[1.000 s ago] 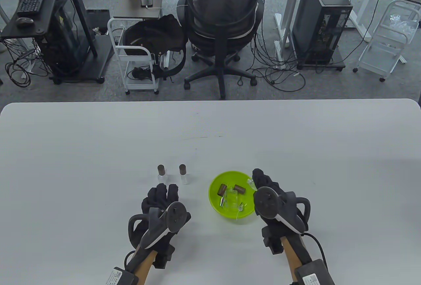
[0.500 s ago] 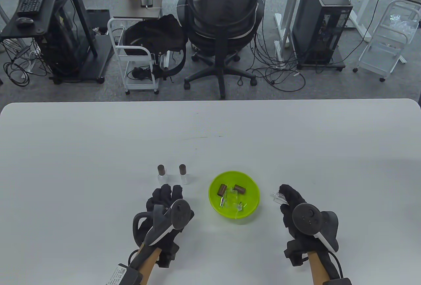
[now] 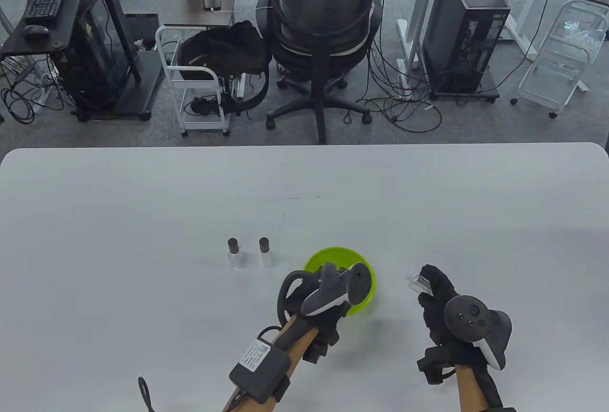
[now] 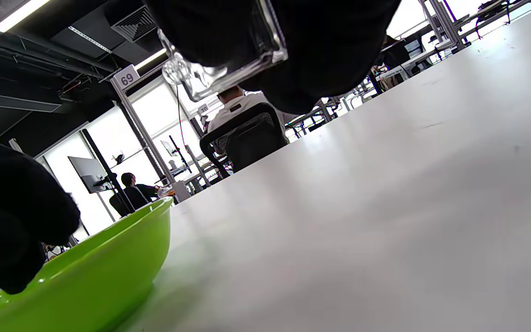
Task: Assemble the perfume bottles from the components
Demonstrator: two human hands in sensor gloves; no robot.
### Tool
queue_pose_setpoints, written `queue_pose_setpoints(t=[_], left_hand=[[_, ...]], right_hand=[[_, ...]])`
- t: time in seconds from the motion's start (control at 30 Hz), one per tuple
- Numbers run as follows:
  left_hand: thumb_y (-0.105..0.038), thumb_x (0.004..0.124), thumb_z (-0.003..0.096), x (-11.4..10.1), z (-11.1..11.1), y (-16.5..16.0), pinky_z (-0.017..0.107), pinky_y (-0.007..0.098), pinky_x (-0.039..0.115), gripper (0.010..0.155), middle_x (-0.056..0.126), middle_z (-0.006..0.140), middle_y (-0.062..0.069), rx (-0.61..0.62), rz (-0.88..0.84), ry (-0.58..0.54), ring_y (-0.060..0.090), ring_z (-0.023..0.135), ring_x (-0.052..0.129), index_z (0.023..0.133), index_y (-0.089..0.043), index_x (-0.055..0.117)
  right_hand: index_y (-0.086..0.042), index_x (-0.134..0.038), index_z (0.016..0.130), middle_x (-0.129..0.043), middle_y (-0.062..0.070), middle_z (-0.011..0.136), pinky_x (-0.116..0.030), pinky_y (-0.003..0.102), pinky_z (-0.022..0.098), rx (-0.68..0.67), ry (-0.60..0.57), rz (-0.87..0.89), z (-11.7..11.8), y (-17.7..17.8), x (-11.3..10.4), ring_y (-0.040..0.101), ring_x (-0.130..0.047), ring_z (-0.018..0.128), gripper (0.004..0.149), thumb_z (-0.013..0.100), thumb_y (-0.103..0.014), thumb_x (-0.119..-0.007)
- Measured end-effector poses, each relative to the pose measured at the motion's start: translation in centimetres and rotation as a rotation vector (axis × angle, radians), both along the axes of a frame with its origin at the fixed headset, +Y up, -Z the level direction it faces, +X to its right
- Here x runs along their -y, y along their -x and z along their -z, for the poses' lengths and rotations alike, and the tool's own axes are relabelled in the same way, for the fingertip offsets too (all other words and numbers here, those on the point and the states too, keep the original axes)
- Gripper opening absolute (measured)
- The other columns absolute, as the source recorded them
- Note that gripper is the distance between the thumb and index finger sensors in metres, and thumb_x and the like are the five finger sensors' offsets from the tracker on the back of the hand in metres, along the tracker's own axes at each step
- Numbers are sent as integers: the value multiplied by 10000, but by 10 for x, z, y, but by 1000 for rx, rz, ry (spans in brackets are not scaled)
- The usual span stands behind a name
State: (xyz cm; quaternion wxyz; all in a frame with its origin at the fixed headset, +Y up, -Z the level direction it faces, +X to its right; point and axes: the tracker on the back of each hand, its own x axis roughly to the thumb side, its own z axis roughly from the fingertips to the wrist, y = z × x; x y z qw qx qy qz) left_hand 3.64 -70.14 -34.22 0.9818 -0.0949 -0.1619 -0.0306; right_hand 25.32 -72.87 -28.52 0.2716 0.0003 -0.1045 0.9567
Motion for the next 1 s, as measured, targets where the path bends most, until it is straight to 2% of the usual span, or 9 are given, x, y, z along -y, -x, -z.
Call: queue_pose_setpoints(t=[0.13,0.2,0.33,0.5,0.77,1.0], left_hand=[[-514,813,482,20,10,-18,401,259,875,540,988,711,-55,-2,158,58,118,444,1049,939,-229,790],[-520,832,459,22,10,-22,377,241,881,563,991,652,-75,3,188,-24,97,412,1052,937,-226,789],[-516,838,452,24,9,-27,379,231,882,609,970,712,-57,0,249,-20,90,443,1062,979,-227,744],[-482,859,447,26,7,-29,370,221,881,633,953,695,-44,26,269,-32,80,431,1059,1005,-223,708],[-453,865,443,31,4,-24,355,201,876,655,935,657,-38,145,271,-81,60,400,1048,1019,-214,664],[-437,868,443,36,5,-21,375,195,867,668,895,693,-33,175,255,-103,28,426,1029,1025,-205,637]], right_hand=[[-103,-495,1082,-718,134,1066,-808,500,693,9,-8,25,0,-4,0,347,-904,921,588,550,-213,-721],[-102,-493,1082,-715,134,1068,-806,501,695,13,-12,31,0,-5,0,344,-904,922,588,551,-214,-720],[-102,-492,1082,-717,129,1067,-807,499,695,15,-16,43,-1,-4,-1,343,-903,921,588,553,-217,-720],[-101,-489,1083,-714,133,1068,-805,499,696,16,-21,42,-1,-3,-1,344,-902,921,589,554,-219,-720],[-107,-488,1083,-713,129,1069,-802,497,699,18,-20,38,-2,-2,-1,339,-900,925,587,557,-226,-720],[-108,-488,1083,-713,128,1069,-801,496,700,22,-19,44,-2,-2,-1,336,-899,925,588,558,-232,-722]])
